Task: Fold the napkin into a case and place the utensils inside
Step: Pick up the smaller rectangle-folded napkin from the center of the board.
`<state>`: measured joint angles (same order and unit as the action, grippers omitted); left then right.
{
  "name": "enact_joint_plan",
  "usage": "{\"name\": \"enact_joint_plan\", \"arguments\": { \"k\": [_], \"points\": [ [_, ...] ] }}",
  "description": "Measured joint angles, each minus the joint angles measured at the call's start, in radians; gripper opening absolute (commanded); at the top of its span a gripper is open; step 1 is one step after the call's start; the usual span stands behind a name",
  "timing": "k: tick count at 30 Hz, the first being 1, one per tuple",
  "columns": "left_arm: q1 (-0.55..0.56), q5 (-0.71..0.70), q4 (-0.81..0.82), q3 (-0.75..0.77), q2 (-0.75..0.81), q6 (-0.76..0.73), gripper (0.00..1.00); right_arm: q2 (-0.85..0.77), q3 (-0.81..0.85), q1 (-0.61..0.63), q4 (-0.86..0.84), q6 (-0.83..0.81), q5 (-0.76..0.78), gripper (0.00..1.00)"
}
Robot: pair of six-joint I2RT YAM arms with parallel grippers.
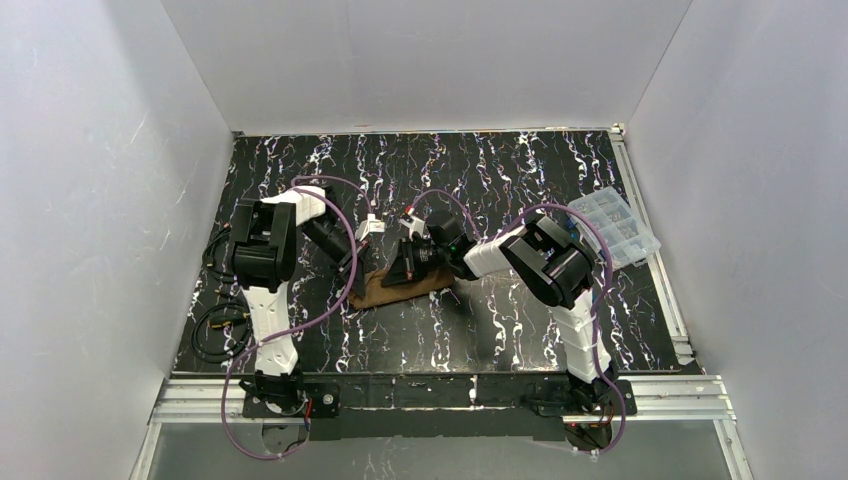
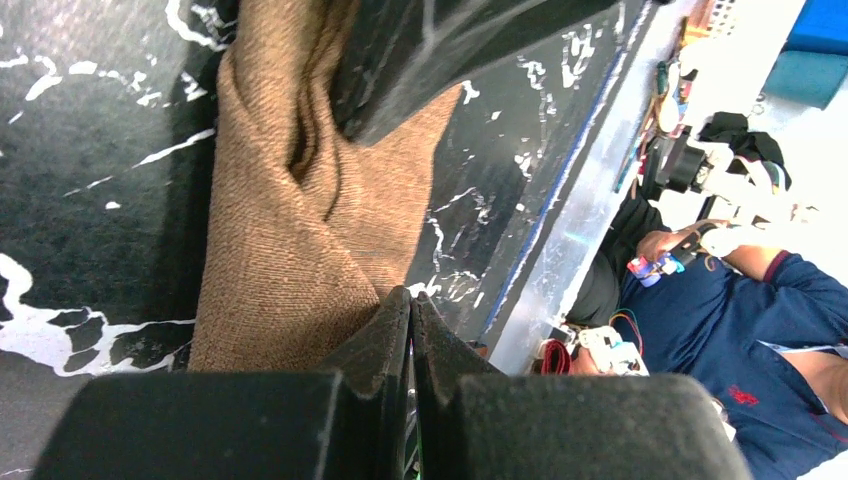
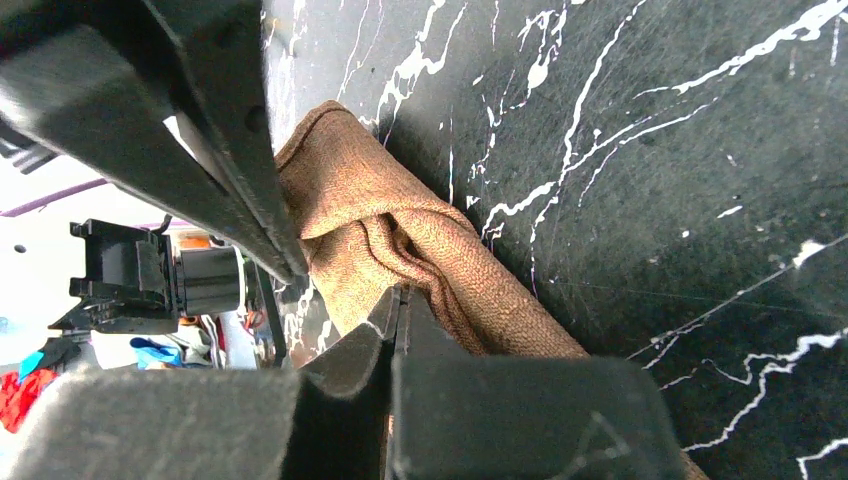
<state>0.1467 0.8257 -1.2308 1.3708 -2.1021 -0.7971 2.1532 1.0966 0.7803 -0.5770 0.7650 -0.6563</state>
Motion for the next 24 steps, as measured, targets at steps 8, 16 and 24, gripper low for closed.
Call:
{"name": "enact_joint_plan", "arguments": {
  "k": [8,16,24],
  "points": [
    [0.0,-0.056,0.056,-0.031,-0.018,0.039,0.0,0.0,0.0,0.0,0.0,0.011,0.002,0.01],
    [0.014,-0.058,0.068,-0.032,-0.035,0.07,0.0,0.0,0.0,0.002,0.003,0.021,0.006,0.01],
    [0.048,-0.176,0.099,-0.043,0.098,0.074,0.42,0.0,0.026,0.005,0.061,0.02,0.005,0.01]
  ]
}}
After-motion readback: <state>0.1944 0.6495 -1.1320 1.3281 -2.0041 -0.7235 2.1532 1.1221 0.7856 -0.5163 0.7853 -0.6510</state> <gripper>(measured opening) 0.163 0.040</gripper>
